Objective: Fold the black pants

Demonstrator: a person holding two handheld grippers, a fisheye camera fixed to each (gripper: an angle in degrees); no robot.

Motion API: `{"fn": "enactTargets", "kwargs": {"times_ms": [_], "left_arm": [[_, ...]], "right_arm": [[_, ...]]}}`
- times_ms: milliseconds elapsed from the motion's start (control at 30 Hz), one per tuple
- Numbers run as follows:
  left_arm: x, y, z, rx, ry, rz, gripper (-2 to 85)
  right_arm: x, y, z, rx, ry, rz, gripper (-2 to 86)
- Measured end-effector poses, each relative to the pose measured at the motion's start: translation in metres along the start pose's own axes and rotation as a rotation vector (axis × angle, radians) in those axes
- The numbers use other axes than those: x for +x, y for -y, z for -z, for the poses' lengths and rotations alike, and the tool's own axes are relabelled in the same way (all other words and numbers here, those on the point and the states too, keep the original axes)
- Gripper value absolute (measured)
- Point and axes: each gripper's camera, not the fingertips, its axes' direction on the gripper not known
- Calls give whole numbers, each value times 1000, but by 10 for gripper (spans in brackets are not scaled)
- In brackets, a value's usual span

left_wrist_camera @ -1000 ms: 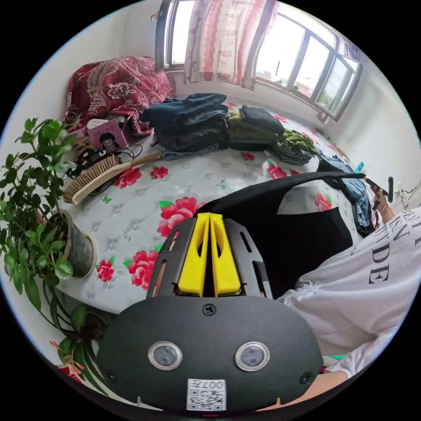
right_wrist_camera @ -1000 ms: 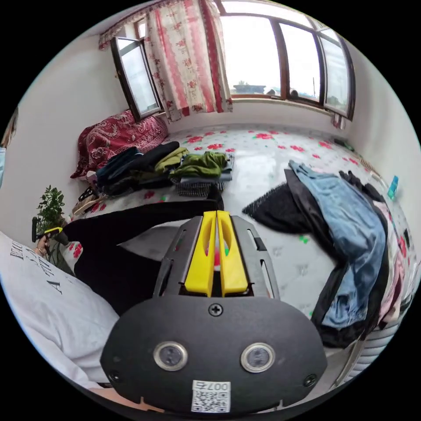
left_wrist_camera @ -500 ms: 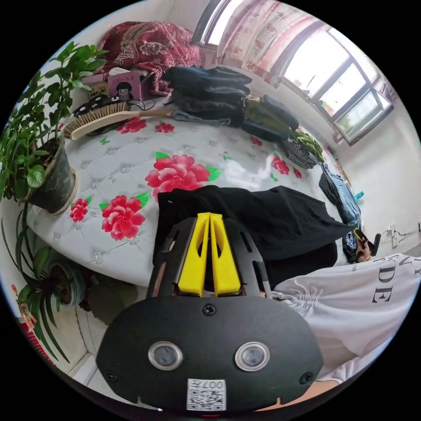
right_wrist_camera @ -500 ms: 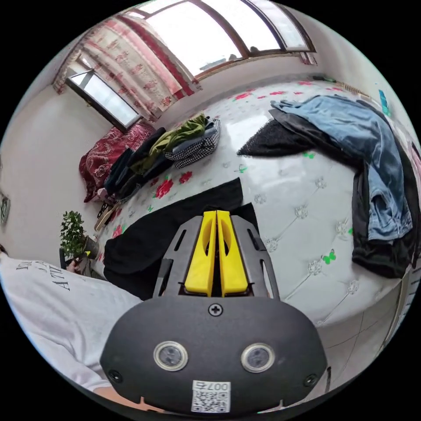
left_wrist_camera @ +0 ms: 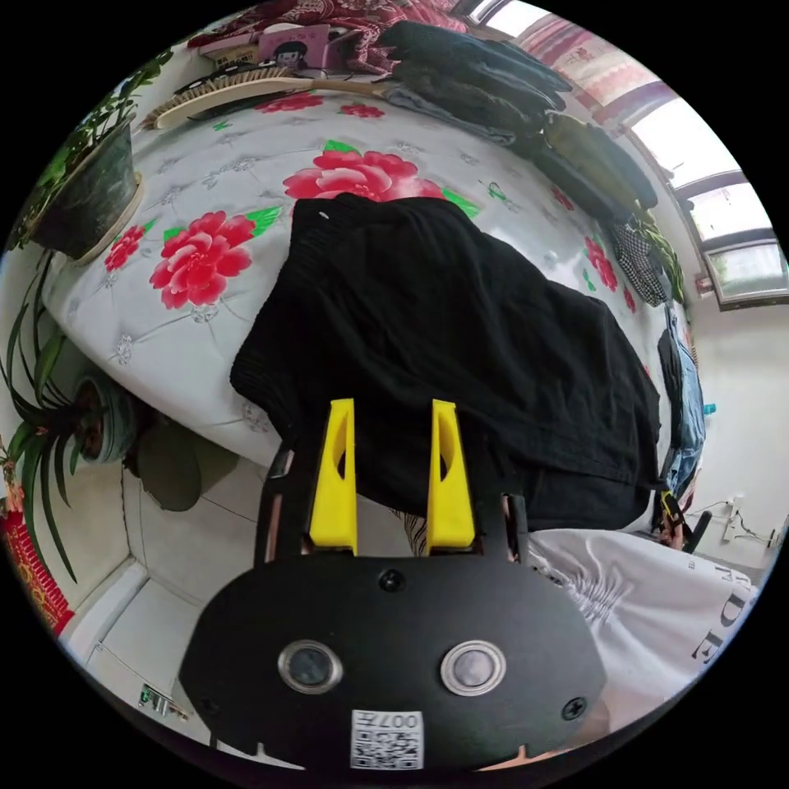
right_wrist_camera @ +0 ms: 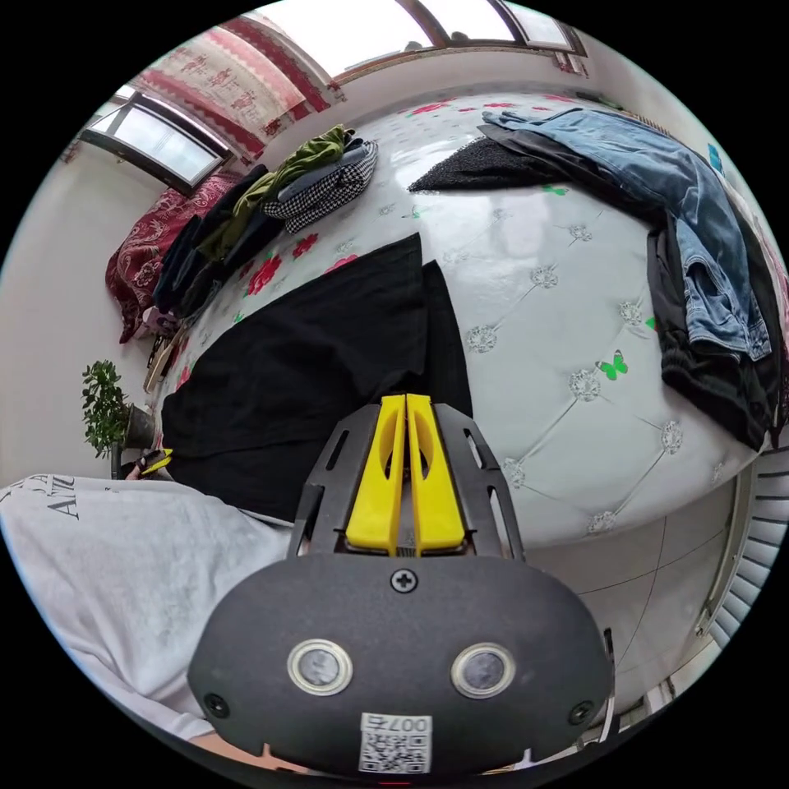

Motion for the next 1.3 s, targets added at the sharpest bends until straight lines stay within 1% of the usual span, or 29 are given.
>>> {"fn": "enactTargets", "kwargs": {"times_ms": [100,167,233,300,500,600,667,733,767,900,967,1100,1167,1267,1300], "left_arm": [[-6,10,-12,-22,52,70,110],[-12,16,-19,-35,44,115,75],[-21,21,-22,-45,24,147,7],[-24,22,-18,-25,-18,140,-3],[-23,5,20,52,-115,15,-7],[-31,-4,26,25,-148,6,-1],[-39,-6,17,-15,-152,17,10],[-51,-4,-7,-94,-161,78,61],[-53,-4,-12,-103,-161,88,70],[-59,-4,-12,-24,-146,127,108],[-63,-3,-11,-7,-136,142,105],[-77,4,-33,-33,-93,220,4],[-79,6,-38,-32,-118,221,-4],[-67,9,-18,16,-134,87,-8],[-61,7,-3,42,-138,8,-9]], "right_arm": [[-4,10,1,-7,-9,25,-2],[-6,17,4,-5,-7,38,-2],[-11,27,11,12,-6,63,-2],[-15,33,19,32,-4,81,-2],[-18,42,59,142,47,107,-2],[-14,40,65,160,64,106,-2],[-8,39,58,134,71,86,-2],[-3,38,45,87,86,60,-2],[-3,38,43,82,87,60,-2],[-7,36,38,69,81,75,-2],[-6,38,38,62,84,71,-2],[-2,46,36,50,87,47,-2],[-1,51,38,47,79,40,-2],[-6,57,56,84,59,68,-2],[-8,58,65,98,52,83,-2]]}}
